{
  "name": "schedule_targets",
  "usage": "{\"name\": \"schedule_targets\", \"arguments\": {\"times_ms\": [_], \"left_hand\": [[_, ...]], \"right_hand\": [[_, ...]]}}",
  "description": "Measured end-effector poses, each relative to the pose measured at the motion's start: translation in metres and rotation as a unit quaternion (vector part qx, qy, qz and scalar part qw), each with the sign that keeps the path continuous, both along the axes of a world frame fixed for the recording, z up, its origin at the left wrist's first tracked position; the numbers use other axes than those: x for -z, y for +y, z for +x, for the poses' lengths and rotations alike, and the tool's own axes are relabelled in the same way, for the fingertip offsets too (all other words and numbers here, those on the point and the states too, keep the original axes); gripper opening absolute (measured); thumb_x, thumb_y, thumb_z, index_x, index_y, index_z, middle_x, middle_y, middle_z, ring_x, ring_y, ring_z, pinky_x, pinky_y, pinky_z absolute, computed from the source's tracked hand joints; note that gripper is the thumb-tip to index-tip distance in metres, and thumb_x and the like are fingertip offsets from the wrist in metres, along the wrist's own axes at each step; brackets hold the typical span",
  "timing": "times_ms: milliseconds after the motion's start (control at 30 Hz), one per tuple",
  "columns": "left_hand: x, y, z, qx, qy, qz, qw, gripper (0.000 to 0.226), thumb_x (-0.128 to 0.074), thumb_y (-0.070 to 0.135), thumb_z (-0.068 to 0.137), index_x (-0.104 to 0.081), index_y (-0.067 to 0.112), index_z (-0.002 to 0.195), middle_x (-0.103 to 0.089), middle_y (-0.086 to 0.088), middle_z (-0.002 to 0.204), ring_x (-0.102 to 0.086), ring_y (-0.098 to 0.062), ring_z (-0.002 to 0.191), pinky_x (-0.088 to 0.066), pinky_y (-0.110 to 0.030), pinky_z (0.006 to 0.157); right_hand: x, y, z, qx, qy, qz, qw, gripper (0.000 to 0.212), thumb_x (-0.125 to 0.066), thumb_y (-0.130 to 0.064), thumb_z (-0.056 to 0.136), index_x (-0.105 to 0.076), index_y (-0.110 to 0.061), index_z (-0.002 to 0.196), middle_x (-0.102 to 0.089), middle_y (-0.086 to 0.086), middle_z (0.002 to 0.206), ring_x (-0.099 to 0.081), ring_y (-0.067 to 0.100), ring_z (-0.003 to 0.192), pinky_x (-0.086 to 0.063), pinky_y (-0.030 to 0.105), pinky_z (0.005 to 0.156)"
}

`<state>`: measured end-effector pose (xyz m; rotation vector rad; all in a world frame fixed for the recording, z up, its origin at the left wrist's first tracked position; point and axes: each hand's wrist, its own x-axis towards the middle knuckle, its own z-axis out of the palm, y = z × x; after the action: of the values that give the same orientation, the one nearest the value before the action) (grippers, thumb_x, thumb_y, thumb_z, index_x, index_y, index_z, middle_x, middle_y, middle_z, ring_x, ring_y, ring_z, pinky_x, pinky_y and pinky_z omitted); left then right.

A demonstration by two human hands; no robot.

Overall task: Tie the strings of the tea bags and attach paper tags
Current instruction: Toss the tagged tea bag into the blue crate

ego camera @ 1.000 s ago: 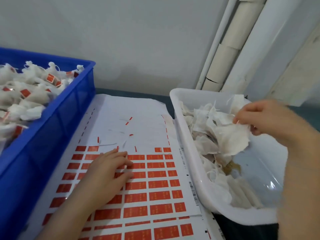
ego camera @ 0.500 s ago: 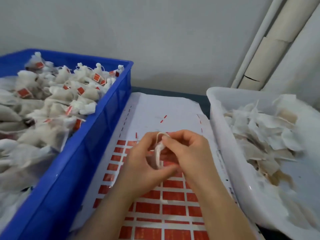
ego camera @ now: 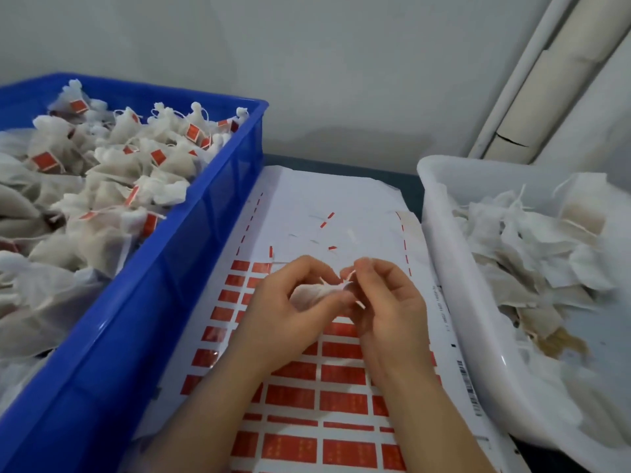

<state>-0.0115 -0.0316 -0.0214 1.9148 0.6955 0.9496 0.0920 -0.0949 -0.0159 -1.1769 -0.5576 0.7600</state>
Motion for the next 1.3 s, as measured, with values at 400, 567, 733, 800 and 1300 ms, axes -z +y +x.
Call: {"name": "schedule_targets", "arguments": {"times_ms": [400,567,733,800,1300], "left_hand": [[-0.001,0.004,-0.002,-0.019,-0.045,-0.036,0.998,0.024,-0.056,0.01,0.088,-0.06,0.022,0.067,-0.062,0.008,0.066,-0.059,-0.004,0.069,-0.046,-0.006,0.06],[-0.002,0.007,-0.002,-0.005,-0.05,-0.111,0.993,0.024,-0.054,0.018,0.088,-0.058,0.019,0.064,-0.059,-0.003,0.065,-0.057,-0.011,0.06,-0.05,-0.013,0.056],[0.0,0.006,-0.002,0.011,-0.031,-0.096,0.995,0.028,-0.054,0.011,0.089,-0.059,0.02,0.063,-0.058,0.004,0.062,-0.057,-0.01,0.062,-0.047,-0.009,0.057],[-0.001,0.006,-0.001,0.021,-0.031,-0.077,0.996,0.023,-0.056,0.011,0.089,-0.063,0.018,0.068,-0.06,0.002,0.064,-0.057,-0.013,0.064,-0.049,-0.013,0.059],[-0.004,0.003,-0.003,-0.054,0.006,0.039,0.998,0.005,-0.055,0.039,0.081,-0.057,0.042,0.077,-0.062,0.019,0.068,-0.057,0.006,0.08,-0.042,0.001,0.062]], "right_hand": [[0.008,0.003,-0.005,-0.05,-0.026,0.017,0.998,0.017,-0.056,-0.04,0.076,-0.064,-0.024,0.073,-0.068,0.001,0.073,-0.059,0.01,0.06,-0.048,0.022,0.055],[0.003,0.003,0.007,-0.005,0.151,0.139,0.979,0.012,-0.058,-0.023,0.076,-0.059,-0.015,0.067,-0.059,0.004,0.062,-0.05,0.011,0.049,-0.046,0.022,0.047],[0.005,0.005,0.002,-0.013,0.122,0.108,0.987,0.014,-0.059,-0.03,0.076,-0.062,-0.019,0.068,-0.063,0.003,0.064,-0.052,0.011,0.05,-0.047,0.023,0.05],[0.006,0.006,-0.003,-0.026,0.113,0.098,0.988,0.016,-0.057,-0.032,0.077,-0.06,-0.018,0.072,-0.065,0.004,0.065,-0.053,0.011,0.05,-0.046,0.022,0.049],[0.001,-0.001,0.009,0.019,0.036,0.055,0.998,0.021,-0.053,-0.037,0.084,-0.061,-0.024,0.07,-0.065,0.001,0.065,-0.052,0.011,0.056,-0.046,0.025,0.056]]}}
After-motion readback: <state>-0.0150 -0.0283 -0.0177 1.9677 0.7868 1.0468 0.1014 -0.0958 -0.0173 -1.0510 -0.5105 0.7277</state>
